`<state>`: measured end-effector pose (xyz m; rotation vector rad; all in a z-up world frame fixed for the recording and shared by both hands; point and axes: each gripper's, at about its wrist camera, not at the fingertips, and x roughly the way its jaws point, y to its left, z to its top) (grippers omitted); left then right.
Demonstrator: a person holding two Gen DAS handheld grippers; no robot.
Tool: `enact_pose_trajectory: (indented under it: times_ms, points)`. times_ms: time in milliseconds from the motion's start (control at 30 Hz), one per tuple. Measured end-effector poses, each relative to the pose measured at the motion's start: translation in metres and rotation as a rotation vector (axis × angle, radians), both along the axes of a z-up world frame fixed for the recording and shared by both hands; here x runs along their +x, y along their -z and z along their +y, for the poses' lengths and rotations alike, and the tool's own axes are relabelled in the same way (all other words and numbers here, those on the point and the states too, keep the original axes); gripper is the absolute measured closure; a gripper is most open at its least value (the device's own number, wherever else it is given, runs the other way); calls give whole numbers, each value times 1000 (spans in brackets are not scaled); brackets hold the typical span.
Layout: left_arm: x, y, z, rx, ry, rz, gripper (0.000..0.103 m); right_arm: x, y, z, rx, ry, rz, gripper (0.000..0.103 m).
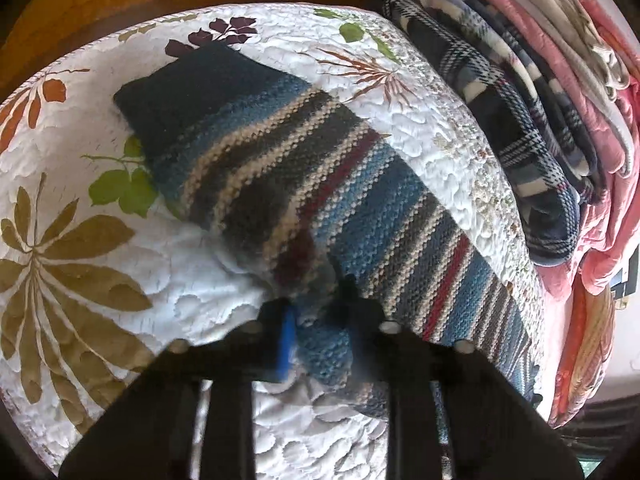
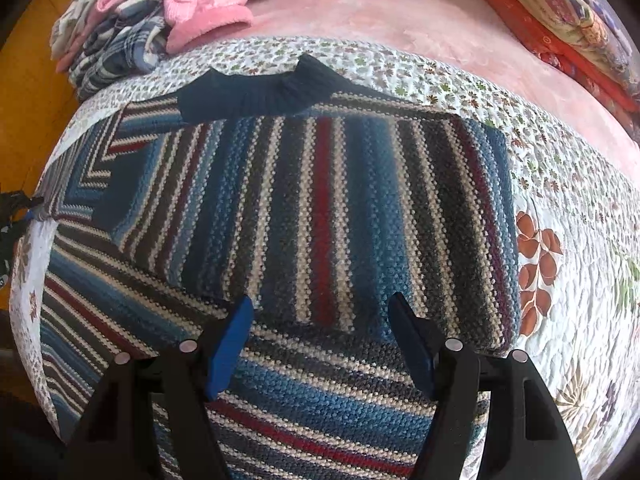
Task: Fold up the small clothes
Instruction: 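Fold the held sleeve across the sweater body with the left gripper, release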
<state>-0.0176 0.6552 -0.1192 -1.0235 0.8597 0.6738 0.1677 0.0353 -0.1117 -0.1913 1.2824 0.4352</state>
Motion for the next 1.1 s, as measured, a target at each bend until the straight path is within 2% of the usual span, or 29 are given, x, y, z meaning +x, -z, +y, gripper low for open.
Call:
enact_pose_trajectory:
  times_ms: [200,567,833,1100]
  points:
    - [7,-24,-8,74,24,-54,90,0,-5,-2,7,2,-14,33]
    - [30,-65,-50,119,147,-181,90,4,-10,-9,17,36,-20,33]
    - [67,-95,-114,139,299,-261,90,4,-14,-8,17,38,-25,33]
    - [97,-105,-176,159,425,-276,90,6,-16,-12,23,47,-28,33]
